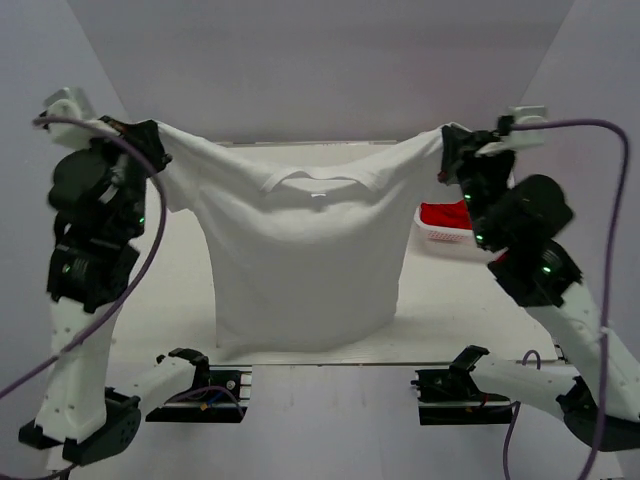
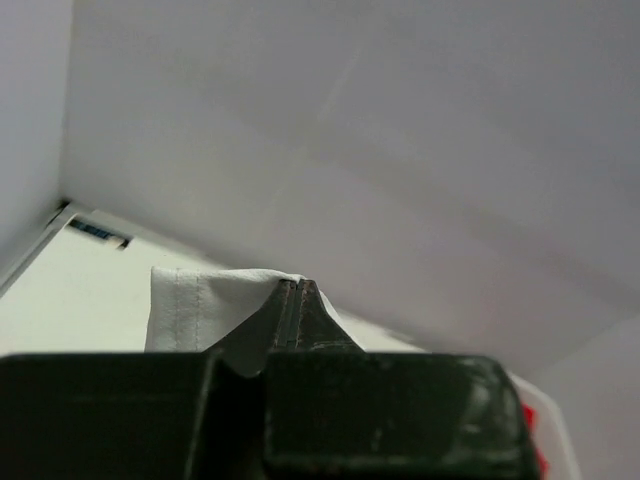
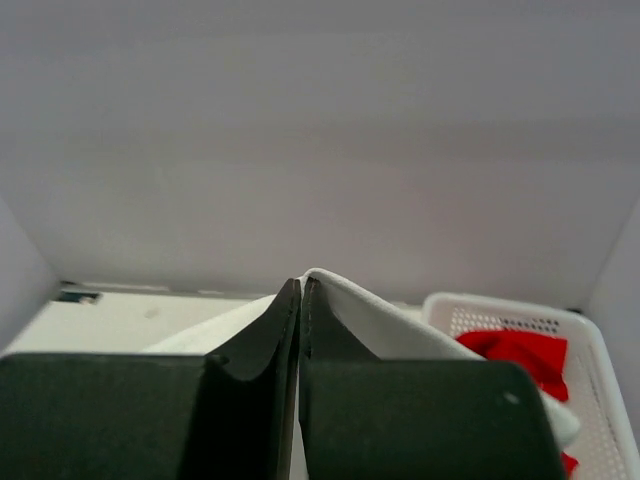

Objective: Fold and stack the t-shirts
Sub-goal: Flatten out the tshirt

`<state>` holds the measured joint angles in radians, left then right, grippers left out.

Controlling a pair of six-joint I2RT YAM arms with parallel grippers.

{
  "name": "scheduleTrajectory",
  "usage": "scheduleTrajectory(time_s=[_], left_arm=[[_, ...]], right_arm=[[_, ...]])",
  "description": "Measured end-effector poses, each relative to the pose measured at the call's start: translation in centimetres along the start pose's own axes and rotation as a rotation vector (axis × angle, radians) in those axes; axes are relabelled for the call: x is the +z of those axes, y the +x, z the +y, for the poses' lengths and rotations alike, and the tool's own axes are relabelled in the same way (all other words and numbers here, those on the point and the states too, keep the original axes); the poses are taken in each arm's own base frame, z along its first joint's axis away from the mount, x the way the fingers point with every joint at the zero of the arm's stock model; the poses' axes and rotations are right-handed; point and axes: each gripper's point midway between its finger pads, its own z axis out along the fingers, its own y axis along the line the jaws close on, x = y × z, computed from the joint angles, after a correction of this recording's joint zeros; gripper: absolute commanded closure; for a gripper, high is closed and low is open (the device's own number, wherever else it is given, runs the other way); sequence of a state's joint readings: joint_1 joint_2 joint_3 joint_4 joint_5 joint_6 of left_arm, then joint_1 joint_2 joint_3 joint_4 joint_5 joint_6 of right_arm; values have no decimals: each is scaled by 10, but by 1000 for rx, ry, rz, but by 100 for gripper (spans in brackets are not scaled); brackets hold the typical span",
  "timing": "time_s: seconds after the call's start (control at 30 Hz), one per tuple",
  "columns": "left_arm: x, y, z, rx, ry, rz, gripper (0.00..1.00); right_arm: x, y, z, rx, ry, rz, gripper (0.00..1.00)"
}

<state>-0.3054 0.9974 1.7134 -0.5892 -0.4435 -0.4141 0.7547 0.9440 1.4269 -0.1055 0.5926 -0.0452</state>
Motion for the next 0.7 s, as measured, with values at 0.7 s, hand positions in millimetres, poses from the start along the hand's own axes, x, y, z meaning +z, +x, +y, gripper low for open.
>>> scheduleTrajectory(time_s=[0.7], left_arm=[[142, 442, 262, 409, -872, 795, 95]], right_arm=[[100, 462, -73, -184, 244, 861, 78]])
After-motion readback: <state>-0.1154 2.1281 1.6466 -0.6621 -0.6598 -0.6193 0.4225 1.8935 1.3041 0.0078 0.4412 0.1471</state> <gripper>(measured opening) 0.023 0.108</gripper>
